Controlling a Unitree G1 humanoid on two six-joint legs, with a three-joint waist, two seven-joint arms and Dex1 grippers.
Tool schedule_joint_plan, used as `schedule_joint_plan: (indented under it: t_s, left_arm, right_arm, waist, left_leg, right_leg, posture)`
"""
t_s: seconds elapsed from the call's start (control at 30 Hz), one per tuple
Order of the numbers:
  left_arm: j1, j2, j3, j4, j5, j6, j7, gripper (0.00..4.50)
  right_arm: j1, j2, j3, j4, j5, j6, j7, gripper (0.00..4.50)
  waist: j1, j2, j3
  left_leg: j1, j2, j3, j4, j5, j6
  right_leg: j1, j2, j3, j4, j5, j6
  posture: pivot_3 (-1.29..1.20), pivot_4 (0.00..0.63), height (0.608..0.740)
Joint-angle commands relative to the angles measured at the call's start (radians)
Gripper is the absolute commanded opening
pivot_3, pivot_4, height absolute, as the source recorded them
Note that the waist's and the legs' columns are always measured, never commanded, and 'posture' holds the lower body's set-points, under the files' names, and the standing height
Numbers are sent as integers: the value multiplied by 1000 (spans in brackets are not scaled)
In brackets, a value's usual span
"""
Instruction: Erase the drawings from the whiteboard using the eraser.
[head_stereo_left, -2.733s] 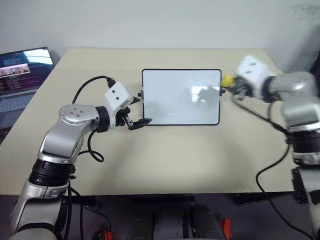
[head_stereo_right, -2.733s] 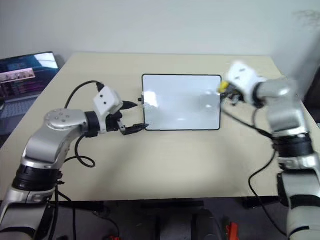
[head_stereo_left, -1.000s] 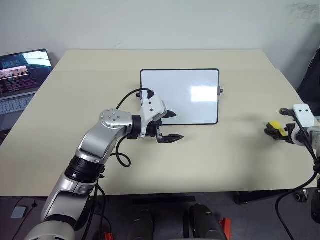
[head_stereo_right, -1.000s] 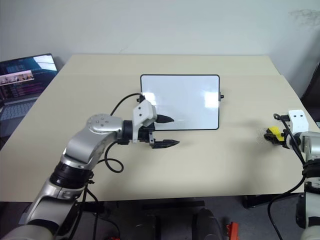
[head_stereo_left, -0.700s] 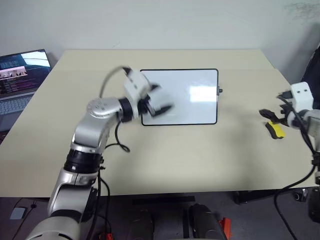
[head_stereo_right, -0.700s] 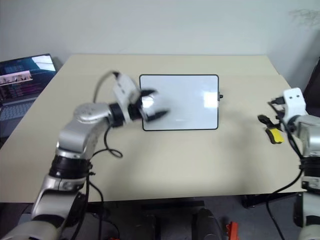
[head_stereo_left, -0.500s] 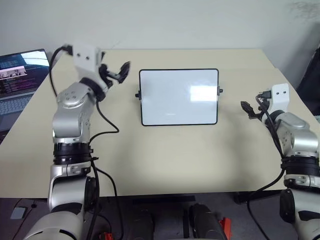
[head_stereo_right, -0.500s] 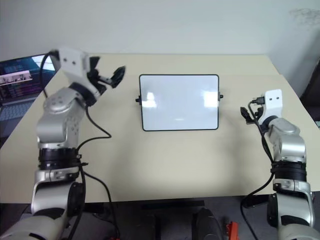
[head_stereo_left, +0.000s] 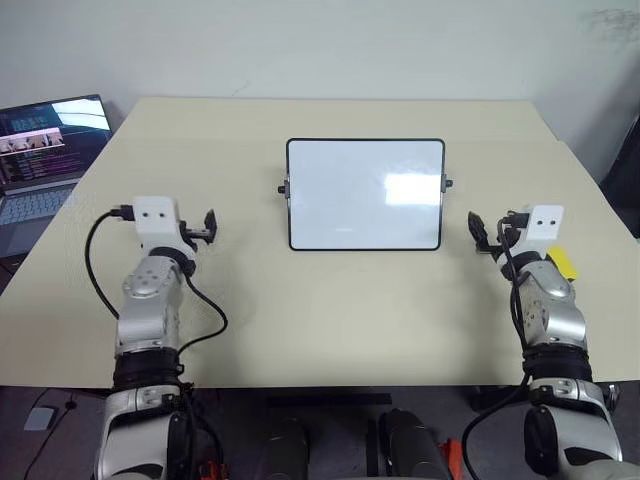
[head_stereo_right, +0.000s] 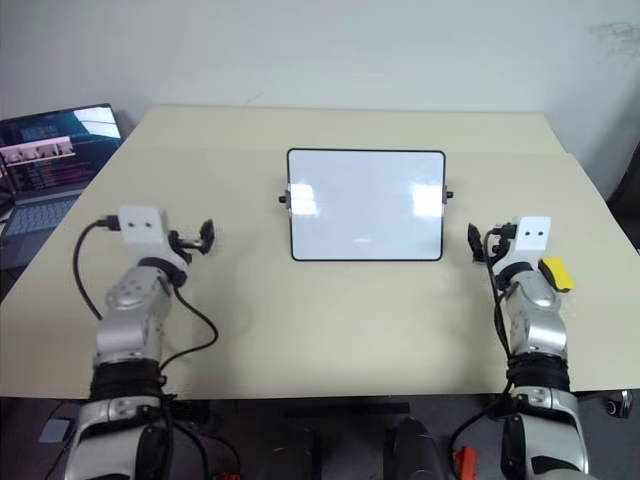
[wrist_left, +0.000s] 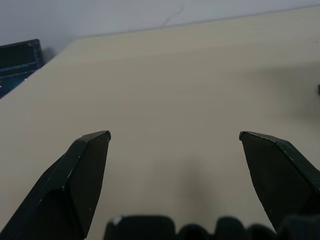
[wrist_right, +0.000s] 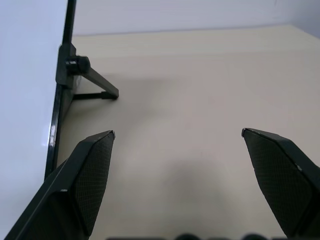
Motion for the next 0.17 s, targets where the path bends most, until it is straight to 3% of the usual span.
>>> schedule_joint_plan:
  t_s: [0.03, 0.17]
  left_arm:
    - [-6, -35, -8, -50, -23, -12, 9, 4500]
    - [3, -56, -24, -46, -22, -15, -5, 4500]
  right_arm:
    - [6, 8, 2, -7, -4, -42, -22, 4474]
    - [4, 26, -4, -13, 7, -59, -53, 4474]
  waist:
    - [-2, 0, 0]
    - [-5, 0, 0]
  left_leg:
    - [0, 0, 0, 0, 0, 0]
    - [0, 0, 0, 0, 0, 0]
  right_leg:
    - [0, 0, 0, 0, 0, 0]
    - [0, 0, 0, 0, 0, 0]
  posture:
    - [0, 150, 740]
    - [0, 150, 740]
